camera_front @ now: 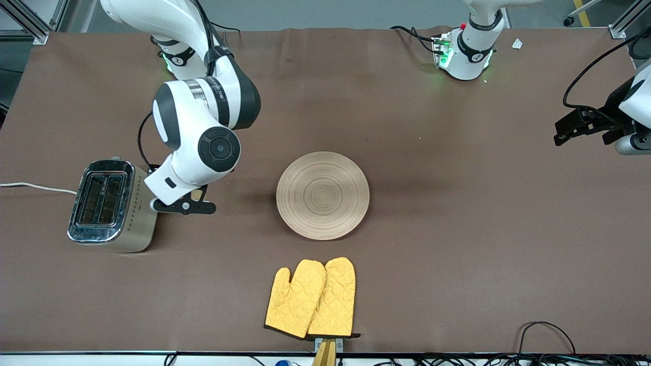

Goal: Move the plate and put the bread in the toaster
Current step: 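Lift the bread with the right gripper and carry it to the toaster, then lower the bread into the toaster slot with the right gripper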

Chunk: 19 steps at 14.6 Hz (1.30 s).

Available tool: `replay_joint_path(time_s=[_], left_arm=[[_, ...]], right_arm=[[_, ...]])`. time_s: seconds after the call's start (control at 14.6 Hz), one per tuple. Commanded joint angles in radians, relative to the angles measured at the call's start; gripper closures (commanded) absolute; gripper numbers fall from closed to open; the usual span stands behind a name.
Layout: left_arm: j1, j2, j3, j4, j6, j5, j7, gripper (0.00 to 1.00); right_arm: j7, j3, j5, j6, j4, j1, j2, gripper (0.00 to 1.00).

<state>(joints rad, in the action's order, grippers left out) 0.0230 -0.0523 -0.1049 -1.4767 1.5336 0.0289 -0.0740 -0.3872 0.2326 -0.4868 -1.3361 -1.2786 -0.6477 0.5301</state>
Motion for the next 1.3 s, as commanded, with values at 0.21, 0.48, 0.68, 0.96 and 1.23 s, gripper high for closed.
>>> replay_joint_path(time_s=[0.21,0.48,0.68,0.96,1.23], left_arm=[[-0.002,-0.006,-0.013,0.016,-0.001,-0.014,-0.006,0.0],[0.006,-0.007,-0.012,0.016,0.0,-0.01,0.01,0.0],[0.0,-0.012,-0.012,0.016,0.002,-0.01,0.008,0.0],[0.0,-0.014,-0.012,0.016,0.003,-0.01,0.008,0.0],[-0.001,-0.014,-0.012,0.016,0.003,-0.009,0.01,0.0]], right_arm=[[0.073,0.001,-0.208,0.072,-0.061,0.009,-0.041,1.0],[0.077,0.019,-0.311,0.043,-0.181,0.045,-0.11,1.0],[0.079,0.019,-0.38,-0.088,-0.376,0.077,-0.233,1.0],[0.077,0.019,-0.406,-0.155,-0.426,0.092,-0.248,1.0],[0.077,0.019,-0.426,-0.178,-0.441,0.105,-0.245,1.0]])
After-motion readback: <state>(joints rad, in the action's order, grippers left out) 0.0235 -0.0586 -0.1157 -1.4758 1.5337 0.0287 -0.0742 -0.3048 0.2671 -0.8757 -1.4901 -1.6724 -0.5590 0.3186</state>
